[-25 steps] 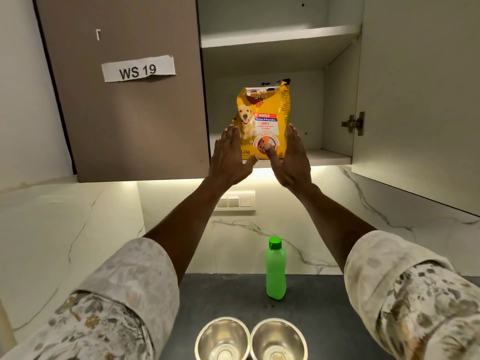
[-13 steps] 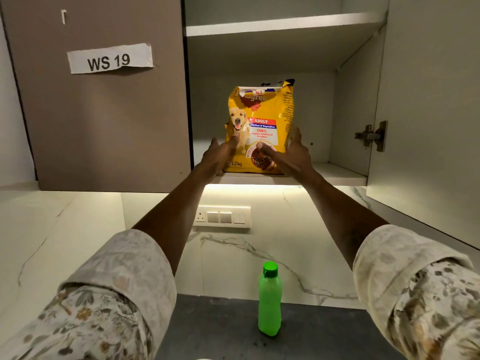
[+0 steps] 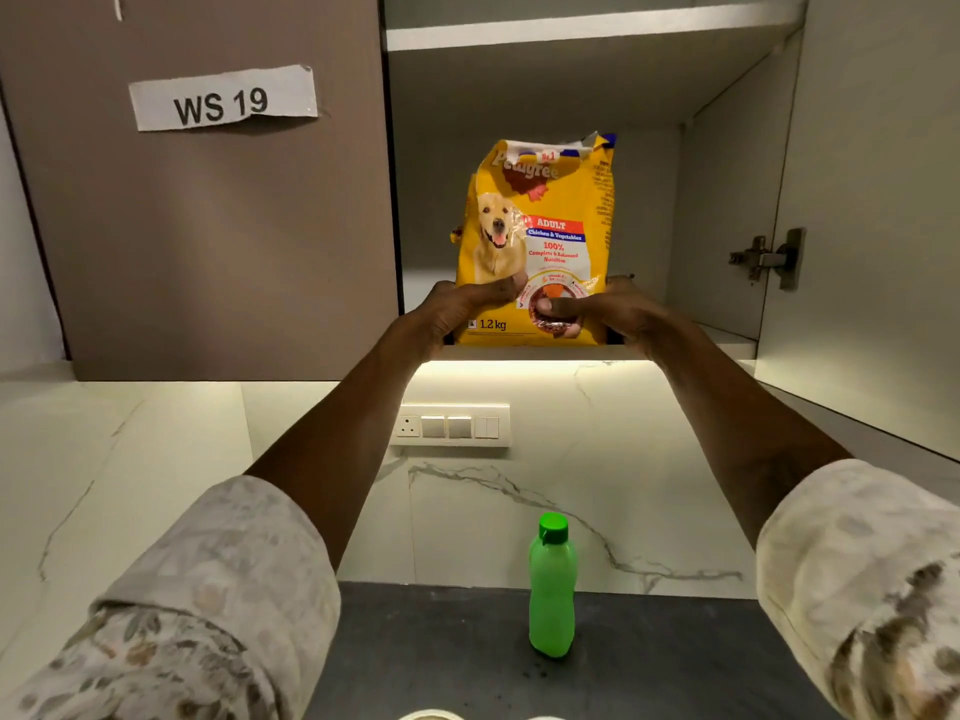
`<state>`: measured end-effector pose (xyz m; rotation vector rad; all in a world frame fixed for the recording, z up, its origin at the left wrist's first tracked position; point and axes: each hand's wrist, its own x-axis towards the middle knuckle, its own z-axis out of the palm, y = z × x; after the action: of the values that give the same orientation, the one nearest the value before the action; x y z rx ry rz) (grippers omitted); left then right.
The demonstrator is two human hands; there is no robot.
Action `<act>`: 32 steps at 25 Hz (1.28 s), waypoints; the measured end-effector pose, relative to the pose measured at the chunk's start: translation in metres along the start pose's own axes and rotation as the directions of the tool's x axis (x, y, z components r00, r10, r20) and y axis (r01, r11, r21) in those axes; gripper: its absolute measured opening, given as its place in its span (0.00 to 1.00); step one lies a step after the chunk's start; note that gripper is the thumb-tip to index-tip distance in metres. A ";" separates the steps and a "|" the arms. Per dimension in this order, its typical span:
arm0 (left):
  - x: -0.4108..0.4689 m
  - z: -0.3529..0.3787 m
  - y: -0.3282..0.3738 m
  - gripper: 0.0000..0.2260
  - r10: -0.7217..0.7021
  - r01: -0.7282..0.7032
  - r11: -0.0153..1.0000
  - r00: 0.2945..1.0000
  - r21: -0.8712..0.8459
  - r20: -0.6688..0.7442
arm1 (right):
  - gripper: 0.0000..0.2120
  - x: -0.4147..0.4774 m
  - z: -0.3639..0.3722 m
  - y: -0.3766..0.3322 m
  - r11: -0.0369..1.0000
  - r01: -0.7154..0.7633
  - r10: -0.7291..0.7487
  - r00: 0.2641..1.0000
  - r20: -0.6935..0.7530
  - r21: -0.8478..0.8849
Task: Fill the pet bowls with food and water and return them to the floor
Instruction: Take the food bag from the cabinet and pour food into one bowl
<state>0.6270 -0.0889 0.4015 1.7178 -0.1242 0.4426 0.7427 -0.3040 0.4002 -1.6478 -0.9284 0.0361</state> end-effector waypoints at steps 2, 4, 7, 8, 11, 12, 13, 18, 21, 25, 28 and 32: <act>-0.018 0.004 0.002 0.31 0.027 -0.027 1.000 1.000 -0.016 0.008 | 0.24 -0.022 0.004 -0.009 0.997 0.033 -0.032 0.999 -0.019 0.071; -0.040 0.013 0.003 0.33 0.089 -0.089 0.996 0.996 -0.031 -0.019 | 0.24 -0.043 0.012 -0.015 0.985 0.075 -0.069 0.997 -0.043 0.157; -0.070 0.024 -0.006 0.39 0.174 -0.181 0.982 0.978 -0.053 -0.115 | 0.25 -0.073 0.024 -0.013 0.967 0.113 -0.092 0.991 -0.101 0.228; -0.080 0.026 -0.012 0.39 0.186 -0.196 0.978 0.974 -0.068 -0.130 | 0.26 -0.084 0.028 -0.009 0.964 0.111 -0.089 0.991 -0.104 0.240; -0.116 0.029 -0.042 0.45 0.130 -0.145 0.987 0.975 -0.075 -0.179 | 0.28 -0.123 0.049 0.019 0.951 0.066 -0.039 0.995 -0.094 0.301; -0.128 0.030 -0.055 0.49 0.097 -0.111 0.993 0.972 -0.051 -0.216 | 0.29 -0.137 0.059 0.032 0.943 0.051 -0.014 0.994 -0.113 0.328; -0.141 0.032 -0.069 0.53 0.078 -0.081 0.997 0.960 -0.001 -0.267 | 0.29 -0.153 0.071 0.046 0.935 0.036 0.015 0.990 -0.141 0.354; -0.189 0.034 -0.104 0.59 0.205 -0.081 0.943 0.906 0.323 -0.371 | 0.29 -0.212 0.126 0.108 0.872 -0.076 0.184 0.966 -0.182 0.483; -0.206 0.036 -0.106 0.46 0.286 -0.129 0.885 0.908 0.448 -0.305 | 0.28 -0.229 0.146 0.126 0.843 -0.102 0.223 0.960 -0.170 0.528; -0.197 0.024 -0.103 0.31 0.246 -0.022 0.859 0.893 0.511 -0.377 | 0.29 -0.238 0.161 0.138 0.838 -0.156 0.259 0.957 -0.130 0.522; -0.189 0.010 -0.108 0.17 0.315 -0.130 0.865 0.892 0.484 -0.324 | 0.30 -0.245 0.167 0.144 0.850 -0.193 0.282 0.953 -0.114 0.491; -0.176 0.007 -0.107 0.16 0.065 0.036 0.963 0.930 0.266 -0.362 | 0.31 -0.252 0.167 0.155 0.849 -0.225 0.298 0.951 -0.080 0.479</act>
<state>0.5011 -0.1028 0.2385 1.8659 0.2046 0.8160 0.5738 -0.3143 0.1057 -1.2919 -0.5162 0.2965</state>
